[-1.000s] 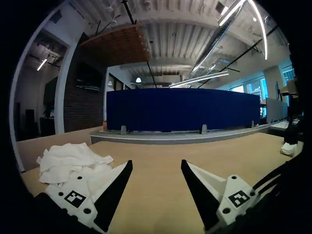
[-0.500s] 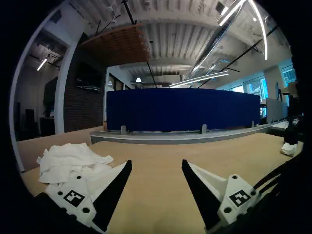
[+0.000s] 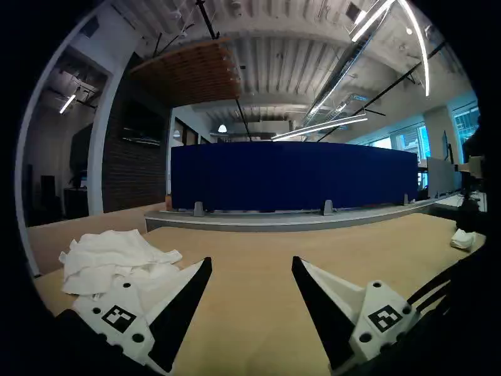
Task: Fold towel
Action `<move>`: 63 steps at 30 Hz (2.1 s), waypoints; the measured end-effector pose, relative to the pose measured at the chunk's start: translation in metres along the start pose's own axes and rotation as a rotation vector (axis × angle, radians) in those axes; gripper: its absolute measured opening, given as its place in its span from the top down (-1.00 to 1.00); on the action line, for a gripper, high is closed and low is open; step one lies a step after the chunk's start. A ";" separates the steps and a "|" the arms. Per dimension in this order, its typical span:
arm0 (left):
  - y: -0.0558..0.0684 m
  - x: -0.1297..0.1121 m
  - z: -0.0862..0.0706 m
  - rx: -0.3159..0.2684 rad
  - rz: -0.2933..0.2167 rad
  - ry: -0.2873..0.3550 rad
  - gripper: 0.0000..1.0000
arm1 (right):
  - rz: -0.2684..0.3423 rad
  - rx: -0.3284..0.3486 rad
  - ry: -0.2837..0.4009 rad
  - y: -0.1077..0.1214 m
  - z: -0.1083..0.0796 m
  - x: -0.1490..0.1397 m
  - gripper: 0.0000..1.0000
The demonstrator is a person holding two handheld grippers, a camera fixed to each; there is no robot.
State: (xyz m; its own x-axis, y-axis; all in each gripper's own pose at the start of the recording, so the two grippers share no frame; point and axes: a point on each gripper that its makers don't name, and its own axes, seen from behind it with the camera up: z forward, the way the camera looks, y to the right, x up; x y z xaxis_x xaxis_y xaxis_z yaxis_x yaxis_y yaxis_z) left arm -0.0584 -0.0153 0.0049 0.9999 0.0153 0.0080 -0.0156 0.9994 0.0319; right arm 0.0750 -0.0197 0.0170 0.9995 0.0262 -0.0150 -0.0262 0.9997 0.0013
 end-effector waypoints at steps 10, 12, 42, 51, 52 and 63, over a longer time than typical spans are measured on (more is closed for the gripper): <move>0.000 0.000 0.000 0.000 0.000 0.000 -0.90 | 0.029 0.005 -0.001 0.019 -0.006 -0.040 -1.00; 0.000 0.000 0.000 0.000 0.000 0.000 -0.90 | 0.030 0.012 -0.006 0.020 -0.007 -0.049 -1.00; 0.000 0.000 0.001 0.000 0.000 0.000 -0.90 | 0.079 0.000 -0.029 0.032 -0.013 -0.105 -1.00; 0.001 0.000 0.001 0.000 0.000 0.000 -0.90 | 0.057 0.004 -0.023 0.028 -0.014 -0.105 -1.00; 0.001 0.000 0.001 0.000 0.000 0.000 -0.90 | 0.053 0.004 -0.020 0.028 -0.015 -0.105 -1.00; 0.001 0.000 0.001 0.000 0.000 0.000 -0.90 | -0.002 0.016 -0.012 0.020 -0.015 -0.106 -1.00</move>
State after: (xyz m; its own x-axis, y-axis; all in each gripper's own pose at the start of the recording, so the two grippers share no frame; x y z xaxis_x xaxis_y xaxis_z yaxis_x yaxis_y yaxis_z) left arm -0.0583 -0.0141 0.0060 0.9999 0.0150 0.0082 -0.0153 0.9994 0.0318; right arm -0.0319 -0.0025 0.0041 0.9997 0.0237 -0.0032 -0.0236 0.9996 0.0172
